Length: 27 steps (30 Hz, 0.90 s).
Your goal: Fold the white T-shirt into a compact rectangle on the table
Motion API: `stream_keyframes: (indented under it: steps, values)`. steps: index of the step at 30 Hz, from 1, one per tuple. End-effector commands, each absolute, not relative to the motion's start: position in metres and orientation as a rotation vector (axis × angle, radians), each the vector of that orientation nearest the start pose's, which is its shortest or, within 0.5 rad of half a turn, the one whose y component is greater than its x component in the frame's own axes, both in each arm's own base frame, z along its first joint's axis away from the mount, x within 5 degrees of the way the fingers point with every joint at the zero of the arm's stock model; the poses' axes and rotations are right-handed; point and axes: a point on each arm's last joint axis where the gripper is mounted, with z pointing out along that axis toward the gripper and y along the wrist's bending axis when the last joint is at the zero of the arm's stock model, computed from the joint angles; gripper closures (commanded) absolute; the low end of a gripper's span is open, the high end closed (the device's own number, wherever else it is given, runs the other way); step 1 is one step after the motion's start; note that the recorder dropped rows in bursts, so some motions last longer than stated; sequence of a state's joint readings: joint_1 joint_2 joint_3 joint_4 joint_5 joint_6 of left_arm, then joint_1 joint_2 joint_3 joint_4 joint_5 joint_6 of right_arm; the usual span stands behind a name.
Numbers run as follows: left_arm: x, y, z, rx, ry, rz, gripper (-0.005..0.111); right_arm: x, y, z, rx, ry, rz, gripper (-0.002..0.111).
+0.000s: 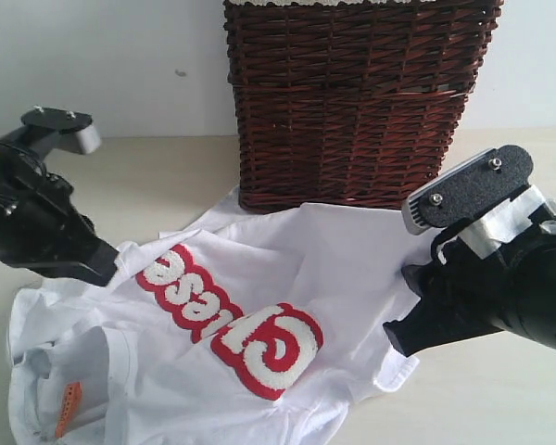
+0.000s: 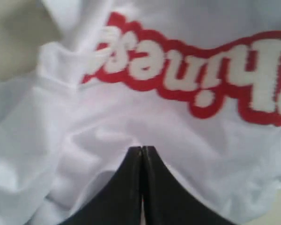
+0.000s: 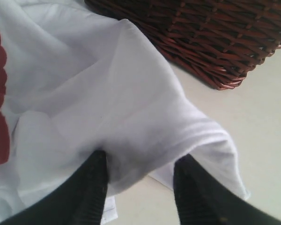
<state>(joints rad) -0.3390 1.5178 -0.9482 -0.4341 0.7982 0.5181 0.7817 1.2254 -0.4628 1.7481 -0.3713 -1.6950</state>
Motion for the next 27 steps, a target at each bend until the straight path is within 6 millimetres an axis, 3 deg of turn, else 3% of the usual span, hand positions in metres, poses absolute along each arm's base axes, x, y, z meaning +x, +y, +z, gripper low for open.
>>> stream_keyframes:
  steps: [1, 3, 6, 9, 11, 14, 18, 23, 27]
  values:
    - [0.251, -0.153, 0.210, 0.981, 2.616, -0.524, 0.107, 0.173, 0.126, 0.205, -0.622, 2.166, 0.024, 0.097]
    - [0.249, -0.167, 0.197, 1.054, 2.617, -0.489, 0.107, 0.173, 0.126, 0.205, -0.622, 2.166, 0.024, 0.108]
    - [0.250, -0.181, 0.174, 1.063, 2.666, -0.471, 0.107, 0.173, 0.126, 0.205, -0.622, 2.166, 0.024, 0.108]
    - [0.245, -0.181, 0.147, 1.115, 2.822, -0.424, 0.107, 0.173, 0.126, 0.205, -0.622, 2.166, 0.024, 0.108]
    - [0.241, -0.173, 0.130, 1.149, 2.969, -0.323, 0.107, 0.173, 0.126, 0.205, -0.622, 2.166, 0.024, 0.108]
    - [0.237, -0.154, 0.111, 1.199, 3.150, -0.012, 0.107, 0.173, 0.125, 0.207, -0.618, 2.159, 0.029, 0.108]
    - [0.239, -0.135, 0.106, 1.251, 3.201, 0.309, 0.107, 0.169, 0.121, 0.220, -0.588, 2.109, 0.065, 0.108]
    - [0.247, -0.118, 0.105, 1.199, 3.221, 0.349, 0.107, 0.156, 0.109, 0.238, -0.537, 2.024, 0.117, 0.108]
    - [0.261, -0.090, 0.105, 1.056, 3.255, 0.356, 0.107, 0.146, 0.099, 0.248, -0.505, 1.966, 0.159, 0.108]
